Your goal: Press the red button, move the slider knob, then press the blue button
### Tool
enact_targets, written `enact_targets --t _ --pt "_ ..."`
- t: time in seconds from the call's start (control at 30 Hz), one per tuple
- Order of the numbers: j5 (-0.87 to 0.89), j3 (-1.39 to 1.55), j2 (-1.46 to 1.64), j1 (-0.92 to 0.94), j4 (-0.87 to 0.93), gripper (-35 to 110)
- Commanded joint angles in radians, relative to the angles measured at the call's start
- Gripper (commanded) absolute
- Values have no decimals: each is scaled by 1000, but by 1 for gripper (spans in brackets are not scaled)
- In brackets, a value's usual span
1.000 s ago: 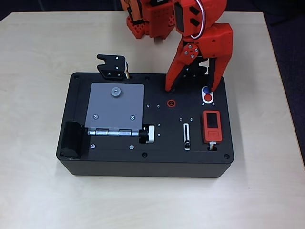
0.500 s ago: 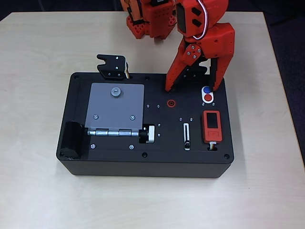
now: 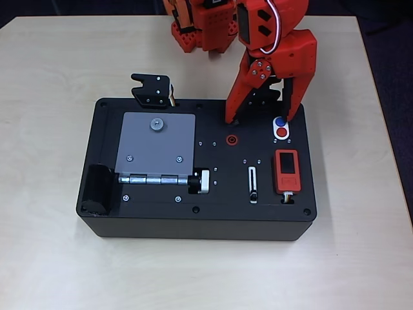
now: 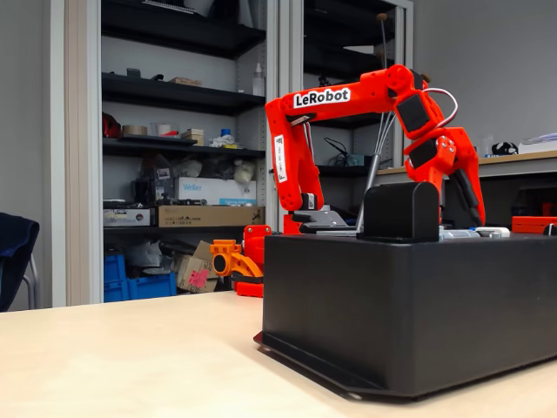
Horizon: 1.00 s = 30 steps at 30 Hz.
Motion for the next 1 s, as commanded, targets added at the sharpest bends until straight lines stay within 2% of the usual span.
enact_targets --t 0.0,0.23,0.97 --pt "-14 -44 -5 -9 20 50" --pt "-132 -86 -9 -3 15 65" --pt "-124 17 51 -11 3 65"
